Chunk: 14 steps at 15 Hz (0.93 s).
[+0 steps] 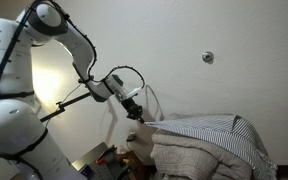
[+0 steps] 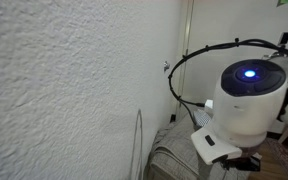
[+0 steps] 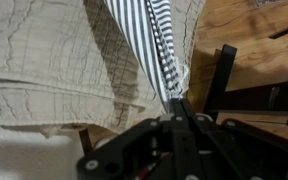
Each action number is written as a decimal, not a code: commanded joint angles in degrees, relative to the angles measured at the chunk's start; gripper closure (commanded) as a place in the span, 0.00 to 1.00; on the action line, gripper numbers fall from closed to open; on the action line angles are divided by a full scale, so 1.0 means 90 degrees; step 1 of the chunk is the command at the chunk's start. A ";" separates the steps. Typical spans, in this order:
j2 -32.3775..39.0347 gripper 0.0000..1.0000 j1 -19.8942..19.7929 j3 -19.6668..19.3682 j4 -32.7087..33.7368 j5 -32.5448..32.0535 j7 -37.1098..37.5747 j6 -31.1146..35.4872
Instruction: Unfold the striped garment
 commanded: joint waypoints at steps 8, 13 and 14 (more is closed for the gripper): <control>0.0467 0.99 -0.0455 0.0900 0.0219 0.3254 -0.4644 0.0268; 0.0793 0.99 -0.0697 0.1288 0.0660 0.4969 -0.6802 -0.0524; 0.0889 0.99 -0.0699 0.1313 0.0810 0.5246 -0.7138 -0.0789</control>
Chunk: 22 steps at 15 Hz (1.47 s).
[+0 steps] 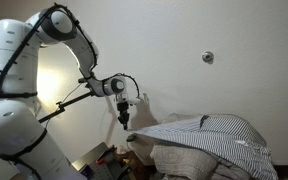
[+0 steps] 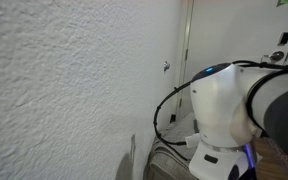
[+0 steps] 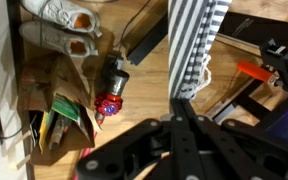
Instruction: Unfold the striped garment
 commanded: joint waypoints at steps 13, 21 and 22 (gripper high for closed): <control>0.0708 0.58 0.0145 -0.0562 0.1346 0.1382 -0.1547 -0.2138; -0.0073 0.01 -0.0001 -0.1106 0.1272 0.1122 -0.1379 -0.1284; -0.0172 0.00 -0.0093 -0.1204 0.1346 0.1151 -0.1411 -0.1137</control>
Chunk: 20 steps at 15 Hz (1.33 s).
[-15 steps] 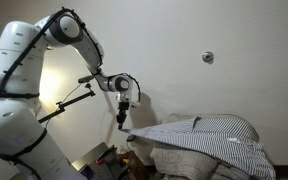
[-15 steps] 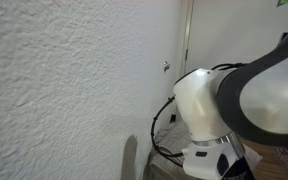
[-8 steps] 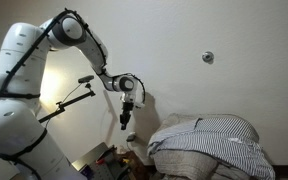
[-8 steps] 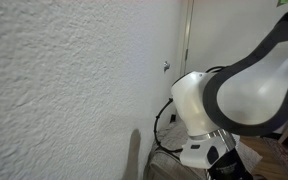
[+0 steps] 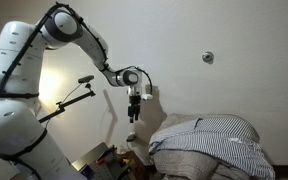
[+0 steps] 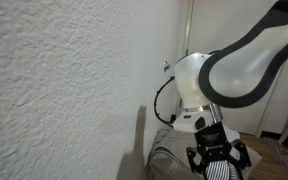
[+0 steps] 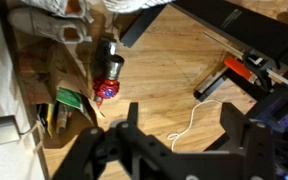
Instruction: Unfold the striped garment
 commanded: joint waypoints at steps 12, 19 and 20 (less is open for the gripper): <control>-0.0356 0.00 -0.1000 -0.1399 0.1139 -0.0092 0.0759 0.2840; 0.0191 0.00 -0.0801 -0.2635 0.1519 -0.1263 0.3178 0.3886; 0.0245 0.00 -0.0720 -0.2850 0.1503 -0.1514 0.3659 0.3954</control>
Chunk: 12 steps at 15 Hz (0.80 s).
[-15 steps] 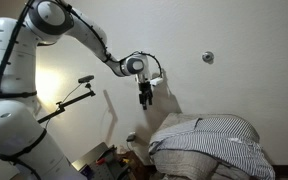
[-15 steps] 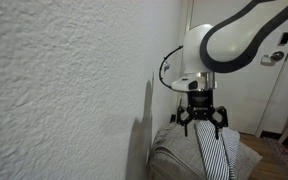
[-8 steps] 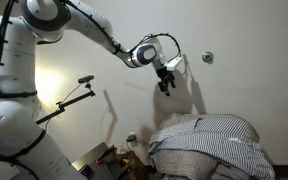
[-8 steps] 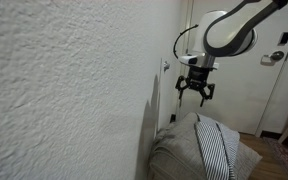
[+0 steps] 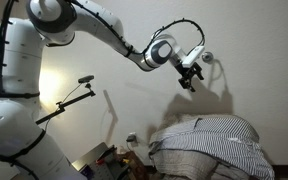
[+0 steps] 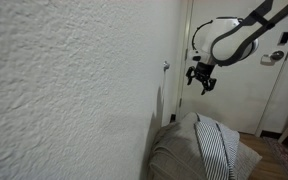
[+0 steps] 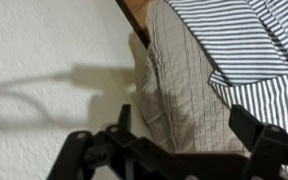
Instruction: Unfold the striped garment
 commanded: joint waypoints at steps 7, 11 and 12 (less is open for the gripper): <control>0.0559 0.35 0.0451 -0.0925 0.0276 -0.1905 0.3387 -0.0778; 0.0629 0.64 0.0176 -0.0439 0.0359 -0.1825 0.3288 -0.1506; 0.0639 0.73 0.0098 -0.0304 0.0385 -0.1734 0.3207 -0.1754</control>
